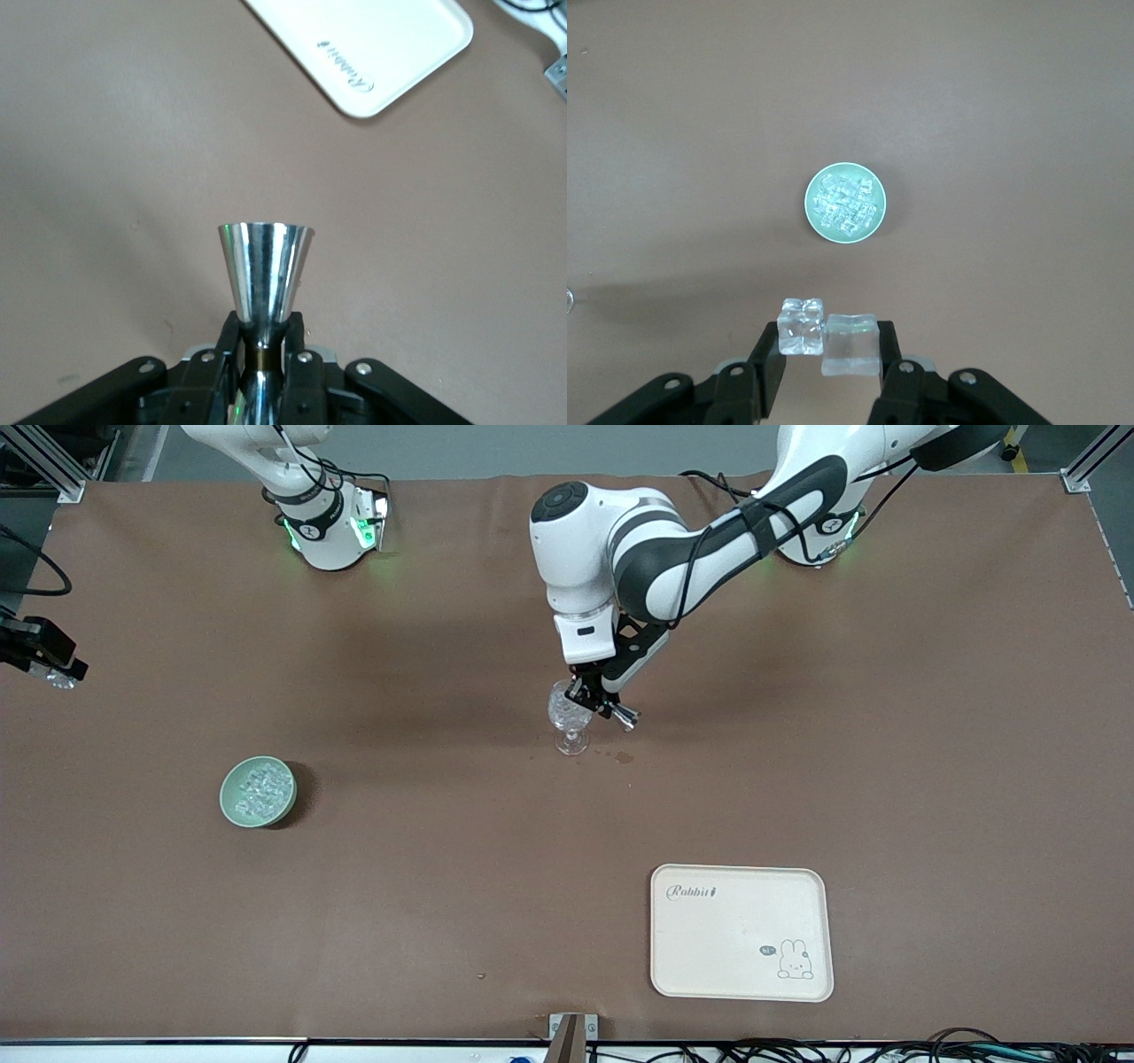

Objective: Pour wine and add ice with both arms
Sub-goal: 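Hold the tilted jigger above the glass rim with the left gripper, then carry the ice toward the glass with the right gripper while the left gripper withdraws, then drop the ice into the glass while the left gripper carries the jigger to the tray, then set the jigger on the tray with the left gripper while the right gripper withdraws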

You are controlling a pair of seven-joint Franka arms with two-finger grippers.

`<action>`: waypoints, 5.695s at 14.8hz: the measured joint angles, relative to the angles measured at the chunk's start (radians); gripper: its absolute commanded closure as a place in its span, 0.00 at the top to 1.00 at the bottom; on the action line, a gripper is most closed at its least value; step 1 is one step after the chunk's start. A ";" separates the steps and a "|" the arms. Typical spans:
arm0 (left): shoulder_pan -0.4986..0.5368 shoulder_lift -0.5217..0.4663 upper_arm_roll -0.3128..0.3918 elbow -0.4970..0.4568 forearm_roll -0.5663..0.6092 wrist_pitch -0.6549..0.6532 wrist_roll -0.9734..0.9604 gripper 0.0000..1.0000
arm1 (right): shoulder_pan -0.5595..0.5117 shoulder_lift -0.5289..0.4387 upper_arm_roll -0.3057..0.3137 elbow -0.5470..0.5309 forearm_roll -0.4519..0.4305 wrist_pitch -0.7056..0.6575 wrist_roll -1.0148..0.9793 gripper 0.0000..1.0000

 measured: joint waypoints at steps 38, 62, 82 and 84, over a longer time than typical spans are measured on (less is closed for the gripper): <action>0.050 0.106 0.875 0.347 -1.685 0.234 0.973 0.01 | 0.858 0.375 0.024 -0.032 0.091 0.450 1.102 0.04; 0.021 0.420 0.957 0.470 -2.687 0.570 1.426 0.24 | 0.880 0.469 0.012 -0.008 0.068 0.492 1.127 0.46; 0.054 0.236 1.040 0.331 -2.299 0.418 1.420 1.00 | 0.732 0.360 -0.034 0.089 -0.087 0.365 0.969 1.00; 0.057 0.199 1.072 0.333 -2.114 0.348 1.419 1.00 | 0.645 0.297 -0.037 0.092 -0.089 0.297 0.870 1.00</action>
